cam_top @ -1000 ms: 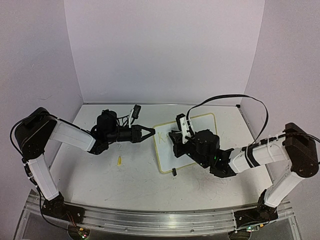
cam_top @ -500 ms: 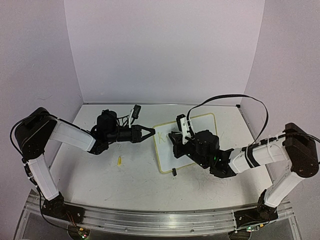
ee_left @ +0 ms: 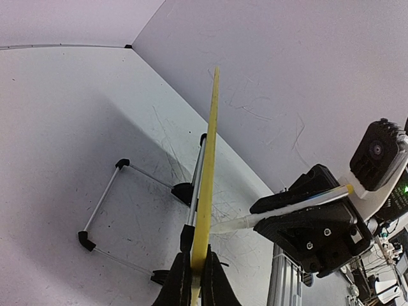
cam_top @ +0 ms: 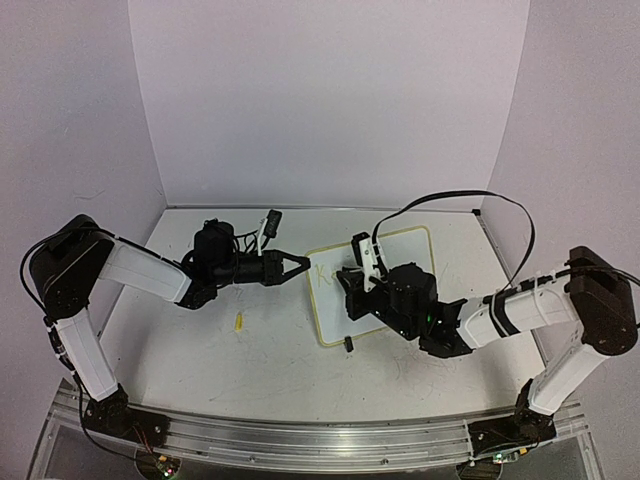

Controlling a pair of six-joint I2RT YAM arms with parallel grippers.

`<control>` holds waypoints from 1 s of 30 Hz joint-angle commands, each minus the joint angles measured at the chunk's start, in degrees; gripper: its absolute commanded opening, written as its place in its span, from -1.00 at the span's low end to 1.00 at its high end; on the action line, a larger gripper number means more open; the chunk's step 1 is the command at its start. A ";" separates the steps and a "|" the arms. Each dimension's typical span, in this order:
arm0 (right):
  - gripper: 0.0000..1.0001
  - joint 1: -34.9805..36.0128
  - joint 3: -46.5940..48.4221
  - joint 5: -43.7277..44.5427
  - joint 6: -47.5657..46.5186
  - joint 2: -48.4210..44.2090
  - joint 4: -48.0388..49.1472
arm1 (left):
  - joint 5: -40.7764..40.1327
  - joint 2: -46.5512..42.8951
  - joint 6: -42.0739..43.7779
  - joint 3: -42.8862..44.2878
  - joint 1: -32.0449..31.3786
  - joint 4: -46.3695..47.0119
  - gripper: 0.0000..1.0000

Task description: Write a sentence on the whiteboard

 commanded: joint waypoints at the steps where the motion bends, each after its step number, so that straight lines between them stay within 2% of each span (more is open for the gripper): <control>1: -1.00 -0.03 -1.40 1.95 1.02 0.45 -2.25 | 2.48 -1.29 -0.85 2.00 -0.44 0.45 -1.00; 14: -1.00 -0.09 -1.16 6.21 -0.37 -2.77 -2.54 | 2.45 -1.28 -0.68 1.85 -0.44 0.14 -1.00; 21: -1.00 -0.23 -2.40 2.06 -2.33 -8.45 -1.42 | 2.37 -1.19 -0.54 2.01 -0.44 -0.46 -1.00; 30: -1.00 -1.08 -2.07 -0.71 -3.31 -5.24 0.88 | 2.24 -0.82 -0.64 2.22 -0.44 -0.71 -1.00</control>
